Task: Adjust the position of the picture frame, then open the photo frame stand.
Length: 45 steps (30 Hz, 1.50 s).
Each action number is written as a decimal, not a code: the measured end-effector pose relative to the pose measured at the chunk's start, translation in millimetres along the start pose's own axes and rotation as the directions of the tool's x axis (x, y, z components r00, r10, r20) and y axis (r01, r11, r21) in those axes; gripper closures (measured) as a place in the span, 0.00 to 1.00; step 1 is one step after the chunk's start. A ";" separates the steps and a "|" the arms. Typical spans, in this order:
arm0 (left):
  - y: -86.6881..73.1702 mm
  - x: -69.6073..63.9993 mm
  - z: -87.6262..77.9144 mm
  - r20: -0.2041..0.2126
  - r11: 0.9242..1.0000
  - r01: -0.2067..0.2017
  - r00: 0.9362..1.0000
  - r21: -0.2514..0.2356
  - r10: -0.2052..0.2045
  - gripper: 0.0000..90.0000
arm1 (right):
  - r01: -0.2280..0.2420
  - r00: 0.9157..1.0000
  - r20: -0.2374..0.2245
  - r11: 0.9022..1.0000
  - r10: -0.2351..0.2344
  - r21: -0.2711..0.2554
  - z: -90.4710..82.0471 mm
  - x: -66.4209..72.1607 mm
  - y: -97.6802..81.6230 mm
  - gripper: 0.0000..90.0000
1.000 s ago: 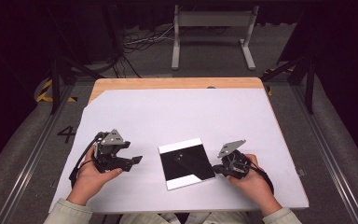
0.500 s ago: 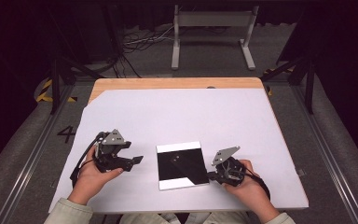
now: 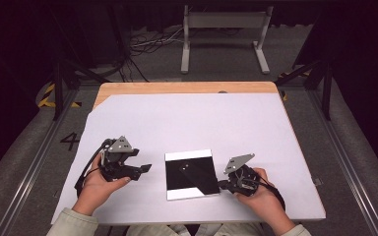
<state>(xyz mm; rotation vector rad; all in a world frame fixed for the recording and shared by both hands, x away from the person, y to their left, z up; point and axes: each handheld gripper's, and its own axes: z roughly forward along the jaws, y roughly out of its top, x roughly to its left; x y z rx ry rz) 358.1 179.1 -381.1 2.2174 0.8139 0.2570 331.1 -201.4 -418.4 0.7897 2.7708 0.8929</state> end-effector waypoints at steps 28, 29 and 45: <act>3.9 -7.4 2.5 0.032 1.000 -0.012 0.999 -0.010 0.012 0.33 | -0.088 0.996 -0.029 0.995 0.087 -0.055 -31.8 6.4 9.1 0.69; 3.9 -7.4 2.5 0.032 1.000 -0.012 0.999 -0.010 0.012 0.33 | -0.088 0.996 -0.029 0.995 0.087 -0.055 -31.8 6.4 9.1 0.69; 4.3 -16.2 12.6 0.067 1.000 -0.017 0.998 0.002 0.016 0.40 | -0.057 0.998 -0.025 0.995 0.059 0.080 -15.1 17.1 10.2 0.67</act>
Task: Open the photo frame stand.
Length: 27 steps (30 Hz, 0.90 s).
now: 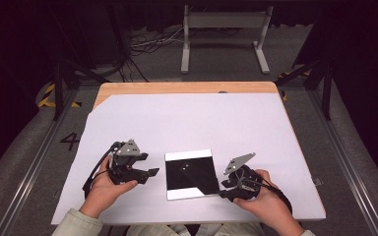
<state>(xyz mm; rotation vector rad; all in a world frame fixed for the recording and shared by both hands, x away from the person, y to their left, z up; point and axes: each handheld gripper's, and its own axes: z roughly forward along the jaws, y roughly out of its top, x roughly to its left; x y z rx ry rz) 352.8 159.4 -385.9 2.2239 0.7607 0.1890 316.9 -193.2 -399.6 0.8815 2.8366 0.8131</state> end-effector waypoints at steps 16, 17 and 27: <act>-2.5 -3.8 20.5 0.037 1.000 0.016 0.999 0.011 -0.016 1.00 | 0.006 1.000 0.018 0.996 -0.008 0.085 14.4 -0.4 -2.2 0.69; -2.5 -3.8 20.5 0.037 1.000 0.016 0.999 0.011 -0.016 1.00 | 0.006 1.000 0.018 0.996 -0.008 0.085 14.4 -0.4 -2.2 0.69; -4.6 -5.3 33.8 0.071 0.999 0.040 0.997 0.017 -0.041 1.00 | 0.003 1.000 -0.006 0.996 -0.003 0.087 15.1 -2.2 -2.6 0.72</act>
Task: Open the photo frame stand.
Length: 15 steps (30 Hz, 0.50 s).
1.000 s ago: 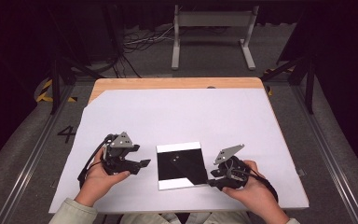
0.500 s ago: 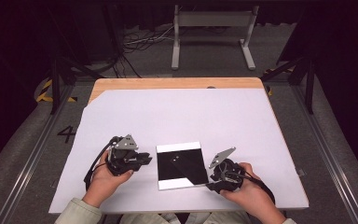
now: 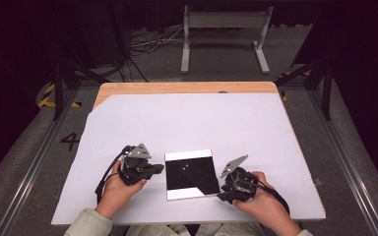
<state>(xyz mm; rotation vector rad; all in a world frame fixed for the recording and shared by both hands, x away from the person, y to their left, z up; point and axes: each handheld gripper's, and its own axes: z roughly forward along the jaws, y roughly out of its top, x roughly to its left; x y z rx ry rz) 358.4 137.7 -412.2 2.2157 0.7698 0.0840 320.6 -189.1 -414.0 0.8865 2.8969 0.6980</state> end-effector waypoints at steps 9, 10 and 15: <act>0.5 0.0 7.7 0.003 1.000 -0.002 1.000 0.012 0.002 1.00 | -0.005 1.000 -0.025 1.000 0.005 0.019 3.4 -2.2 1.1 0.72; 0.4 0.0 8.6 0.005 1.000 -0.001 1.000 0.016 0.001 1.00 | -0.005 1.000 -0.028 1.000 0.005 0.021 3.8 -2.1 1.3 0.71; 0.7 -0.2 11.7 0.005 1.000 -0.005 1.000 0.027 0.004 1.00 | 0.002 1.000 -0.032 1.000 -0.001 0.026 5.0 -1.4 2.9 0.71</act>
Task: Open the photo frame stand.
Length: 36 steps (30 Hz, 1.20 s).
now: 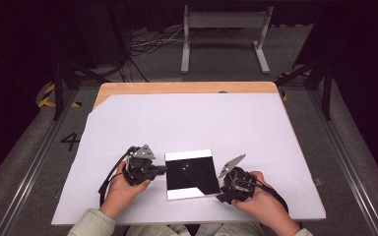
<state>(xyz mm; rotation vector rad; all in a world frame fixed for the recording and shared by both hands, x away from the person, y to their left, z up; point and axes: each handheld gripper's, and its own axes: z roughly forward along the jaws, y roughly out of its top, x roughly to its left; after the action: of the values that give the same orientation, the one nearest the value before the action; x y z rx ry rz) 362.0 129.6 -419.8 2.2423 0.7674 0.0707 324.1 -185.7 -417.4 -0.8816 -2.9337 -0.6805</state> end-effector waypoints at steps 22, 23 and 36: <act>-1.4 -1.5 12.3 0.002 0.998 -0.005 1.000 0.062 0.005 1.00 | -0.003 1.000 -0.010 1.000 0.003 -0.003 0.0 -1.3 1.5 0.72; -1.6 -1.7 13.3 0.002 0.998 -0.004 1.000 0.065 0.004 1.00 | -0.004 1.000 -0.012 1.000 0.004 -0.006 -0.4 -1.4 1.3 0.72; -1.9 -3.8 19.0 -0.008 0.994 -0.011 1.000 0.107 0.012 1.00 | -0.013 0.999 -0.048 0.999 0.011 -0.044 -6.1 -1.6 0.6 0.76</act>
<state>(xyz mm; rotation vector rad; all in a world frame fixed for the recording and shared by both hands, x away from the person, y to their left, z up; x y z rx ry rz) 363.1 116.3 -434.1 2.3490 0.7796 0.0463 325.1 -188.5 -411.8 -0.8729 -2.8798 -0.7577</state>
